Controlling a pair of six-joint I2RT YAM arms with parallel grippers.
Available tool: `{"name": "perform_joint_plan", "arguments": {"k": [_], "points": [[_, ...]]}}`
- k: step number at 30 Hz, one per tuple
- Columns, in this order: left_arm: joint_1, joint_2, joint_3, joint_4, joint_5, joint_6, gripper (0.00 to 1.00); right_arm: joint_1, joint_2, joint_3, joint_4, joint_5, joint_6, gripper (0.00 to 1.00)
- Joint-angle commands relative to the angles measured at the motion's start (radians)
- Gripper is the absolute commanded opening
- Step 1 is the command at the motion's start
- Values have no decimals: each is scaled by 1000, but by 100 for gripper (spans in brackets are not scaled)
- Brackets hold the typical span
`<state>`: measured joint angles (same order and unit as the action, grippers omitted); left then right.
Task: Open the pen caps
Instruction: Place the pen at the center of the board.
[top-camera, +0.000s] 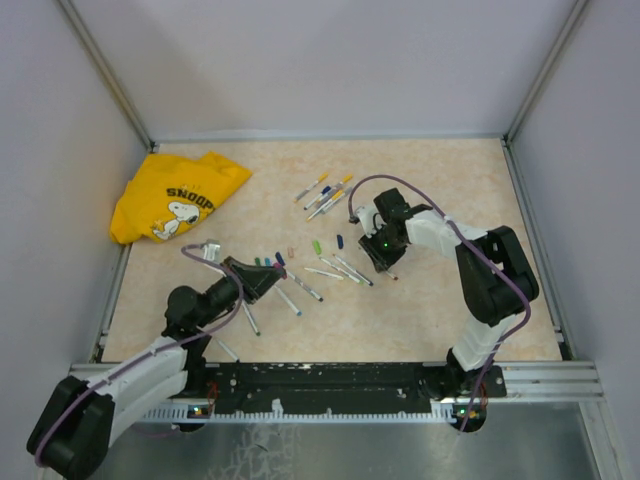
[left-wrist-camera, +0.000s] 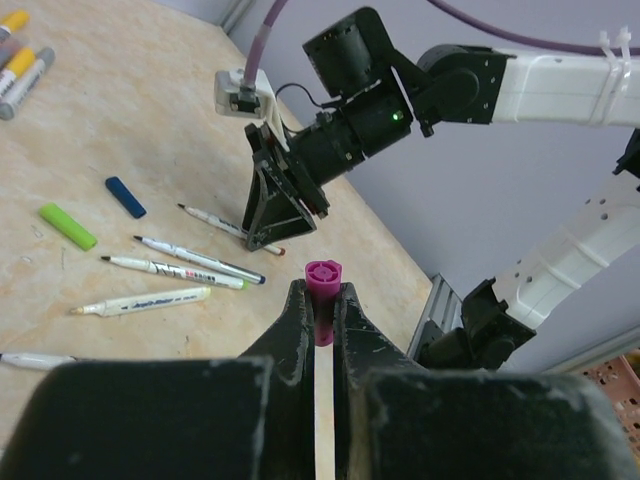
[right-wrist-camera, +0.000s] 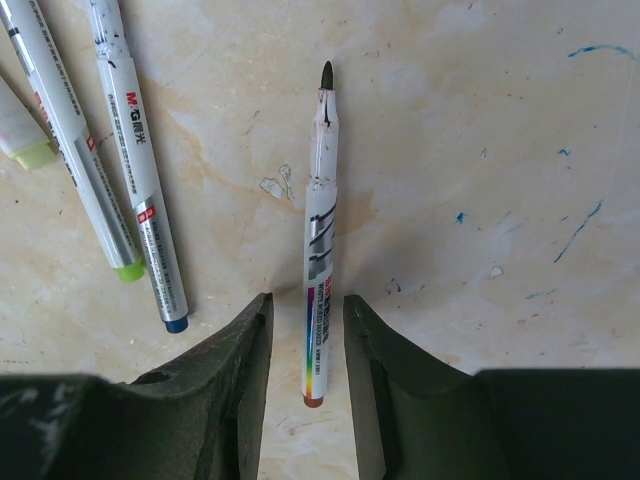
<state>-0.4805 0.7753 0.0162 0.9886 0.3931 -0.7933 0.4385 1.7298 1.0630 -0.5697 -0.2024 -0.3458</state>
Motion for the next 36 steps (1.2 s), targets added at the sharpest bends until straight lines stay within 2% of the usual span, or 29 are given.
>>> {"name": "perform_joint_plan", "arguments": {"k": [1,10,17,36], "points": [[-51,40,18,72,-7,3,0,9,-33,52,-1,15,-15,36],[-225,166,94,59,-134,93,0,8,-56,50,3,18,-15,46],[-279,304,139,110,-152,94,0,-2,-114,45,15,4,-18,53],[-407,598,346,70,-257,132,0,-44,-220,29,66,-35,5,54]]}}
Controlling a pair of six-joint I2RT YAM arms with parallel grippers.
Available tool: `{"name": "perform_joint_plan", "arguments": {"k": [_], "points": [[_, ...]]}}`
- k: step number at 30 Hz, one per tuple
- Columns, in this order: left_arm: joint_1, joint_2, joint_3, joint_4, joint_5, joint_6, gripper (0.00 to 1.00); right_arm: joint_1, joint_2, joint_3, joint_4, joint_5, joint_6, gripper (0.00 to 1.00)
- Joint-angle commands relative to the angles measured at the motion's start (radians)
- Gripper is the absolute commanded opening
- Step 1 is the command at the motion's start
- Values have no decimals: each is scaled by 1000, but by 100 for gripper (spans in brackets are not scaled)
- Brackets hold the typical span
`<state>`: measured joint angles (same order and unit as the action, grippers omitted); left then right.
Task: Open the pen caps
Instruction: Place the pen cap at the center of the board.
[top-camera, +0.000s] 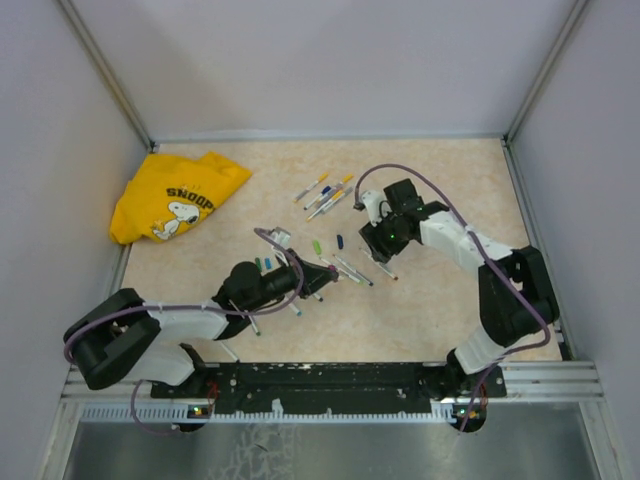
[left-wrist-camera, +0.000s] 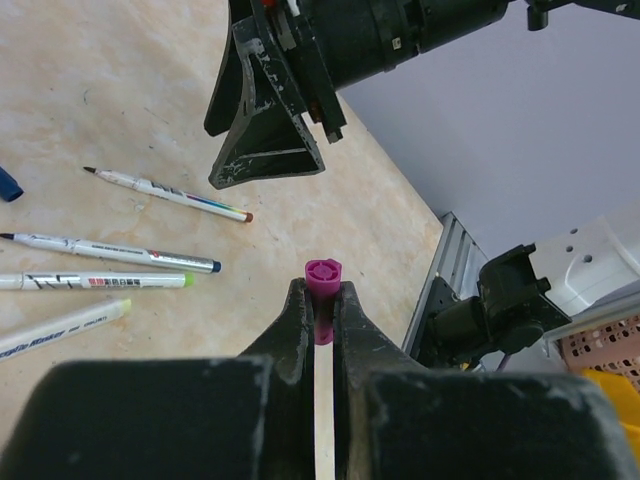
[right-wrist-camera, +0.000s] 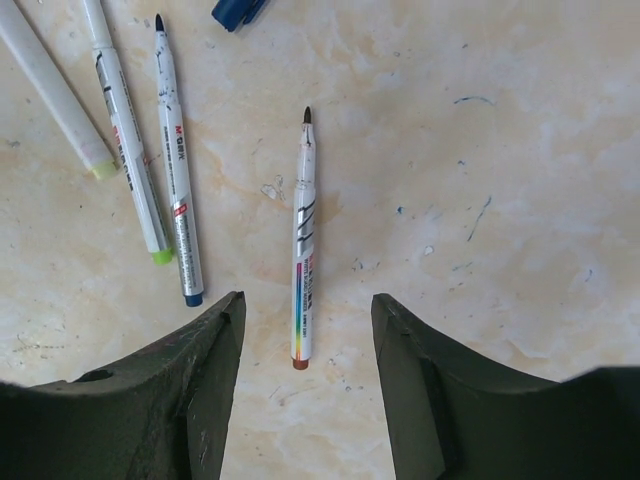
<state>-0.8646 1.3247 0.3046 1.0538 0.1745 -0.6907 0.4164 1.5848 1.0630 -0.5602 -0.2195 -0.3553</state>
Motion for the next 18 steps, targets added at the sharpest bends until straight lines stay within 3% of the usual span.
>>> {"name": "perform_joint_plan", "arguments": {"k": [1,18], "points": [[-28,65,70,3,-48,32,0,-28,-85,27,63,-23,20,54],[-117,333,410,-304,-247,49,0,-120,-243,-38,215,39,107,53]]}}
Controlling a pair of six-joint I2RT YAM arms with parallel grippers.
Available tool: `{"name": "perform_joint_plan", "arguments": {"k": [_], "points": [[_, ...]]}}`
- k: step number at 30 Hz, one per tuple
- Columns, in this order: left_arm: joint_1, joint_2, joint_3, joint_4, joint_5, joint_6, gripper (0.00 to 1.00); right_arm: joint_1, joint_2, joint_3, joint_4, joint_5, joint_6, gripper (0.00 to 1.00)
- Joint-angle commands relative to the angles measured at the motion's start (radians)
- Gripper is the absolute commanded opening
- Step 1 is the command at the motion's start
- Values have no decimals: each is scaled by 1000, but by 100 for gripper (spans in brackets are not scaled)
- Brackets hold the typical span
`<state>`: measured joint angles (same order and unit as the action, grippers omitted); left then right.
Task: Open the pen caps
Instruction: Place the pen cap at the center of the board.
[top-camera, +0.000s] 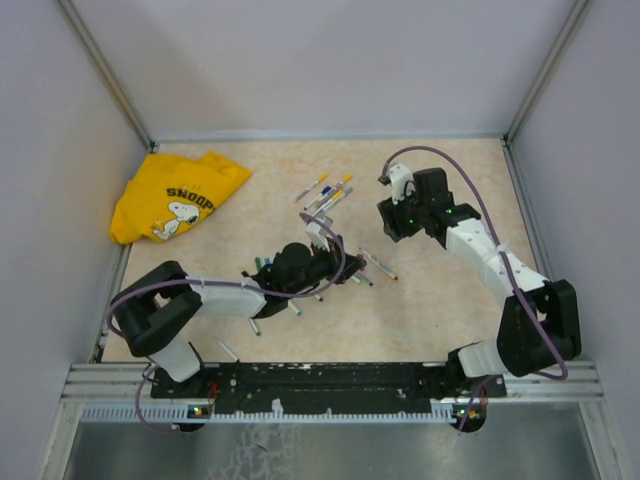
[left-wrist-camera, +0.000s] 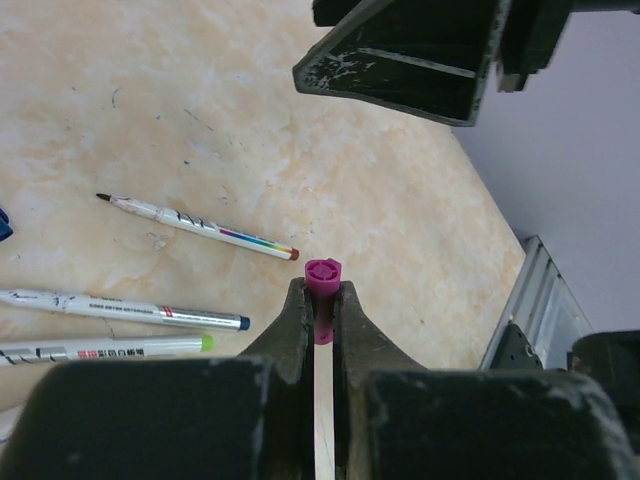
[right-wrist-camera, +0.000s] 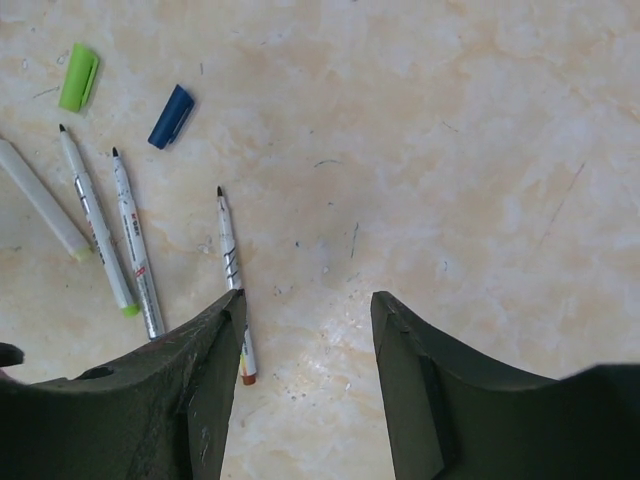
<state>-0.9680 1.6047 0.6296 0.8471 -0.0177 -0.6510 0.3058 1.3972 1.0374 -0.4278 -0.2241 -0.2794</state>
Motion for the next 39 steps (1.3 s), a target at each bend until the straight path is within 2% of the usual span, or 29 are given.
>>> {"name": "perform_joint_plan", "arguments": {"k": [1,19,27,32,39], "points": [[-14,69,107,-115,-58,6,0,-11,-59,-15,88,52,37,53],[-15,246,369,-425,-214,-14,0,-33,-58,-17,109,94,64,52],[-16,368,593,-675,-317,-17,0,-44,-65,-20,113,98,70,52],[-9,433,710,-833,-398,-80,1,-52,-70,-23,119,99,74,52],[38,423,698,-841,-401,-150,2,-64,-75,-26,123,96,77,52]]}}
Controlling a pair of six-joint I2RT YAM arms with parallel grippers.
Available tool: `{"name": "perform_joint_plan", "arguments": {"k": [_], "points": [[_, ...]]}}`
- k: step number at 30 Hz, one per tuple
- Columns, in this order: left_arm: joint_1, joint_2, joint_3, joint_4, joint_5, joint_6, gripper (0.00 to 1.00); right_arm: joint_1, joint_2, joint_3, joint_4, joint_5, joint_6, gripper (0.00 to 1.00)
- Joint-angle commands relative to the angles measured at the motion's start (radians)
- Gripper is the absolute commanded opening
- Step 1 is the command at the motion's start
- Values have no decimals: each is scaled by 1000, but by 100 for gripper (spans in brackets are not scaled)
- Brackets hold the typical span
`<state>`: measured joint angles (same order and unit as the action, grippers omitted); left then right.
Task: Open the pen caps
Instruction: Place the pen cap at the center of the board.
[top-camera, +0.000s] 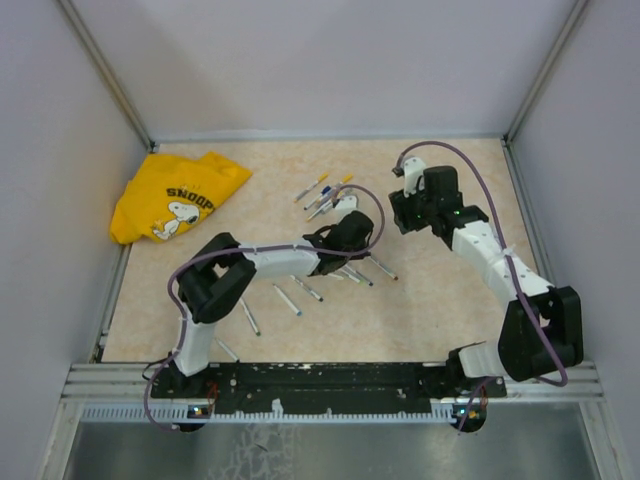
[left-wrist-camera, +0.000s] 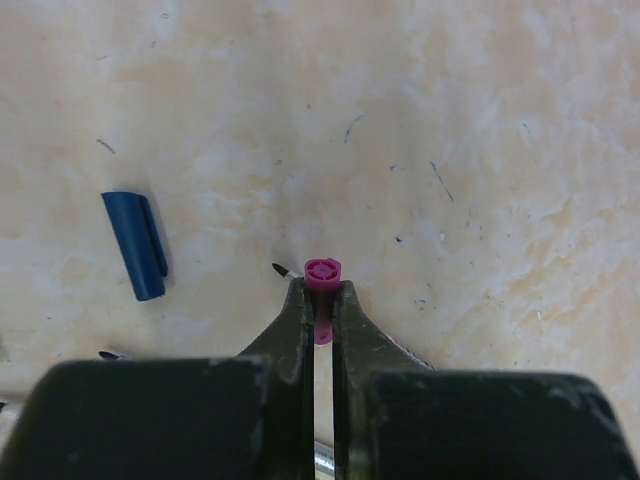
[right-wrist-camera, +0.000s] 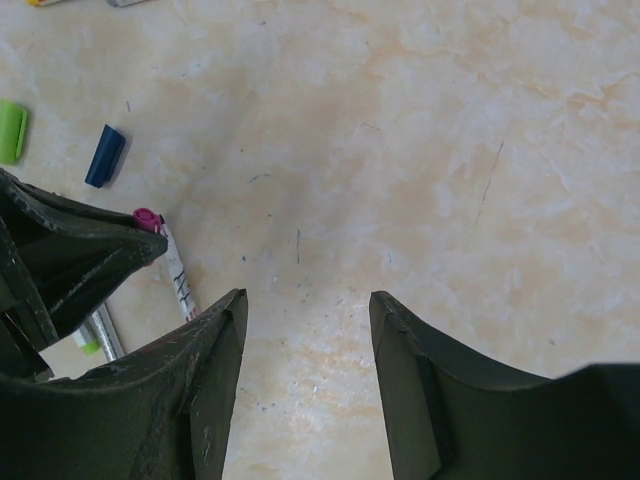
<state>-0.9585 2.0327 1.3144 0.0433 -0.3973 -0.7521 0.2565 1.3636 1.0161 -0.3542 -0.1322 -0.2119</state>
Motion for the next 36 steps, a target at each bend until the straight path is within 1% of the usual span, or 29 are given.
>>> {"name": "perform_joint_plan", "arguments": {"k": [1,14,17,25,30,36], "points": [[38,-4,15,-40,-13,-51,2,-14,-41,-5,50,2,11,52],[130,64,121,-140,78,-105,6,-16,-39,-6,49,-9,8,52],[132,73,135,-159,87,-111,9,-18,-40,-5,49,-11,9,52],[133,77,132,-167,101,-121,22,-20,-44,-6,48,-19,8,52],[134,71,132,-172,100,-123,33,-20,-46,-7,49,-24,8,52],[134,36,127,-179,120,-85,36,-22,-46,-7,46,-30,8,52]]}}
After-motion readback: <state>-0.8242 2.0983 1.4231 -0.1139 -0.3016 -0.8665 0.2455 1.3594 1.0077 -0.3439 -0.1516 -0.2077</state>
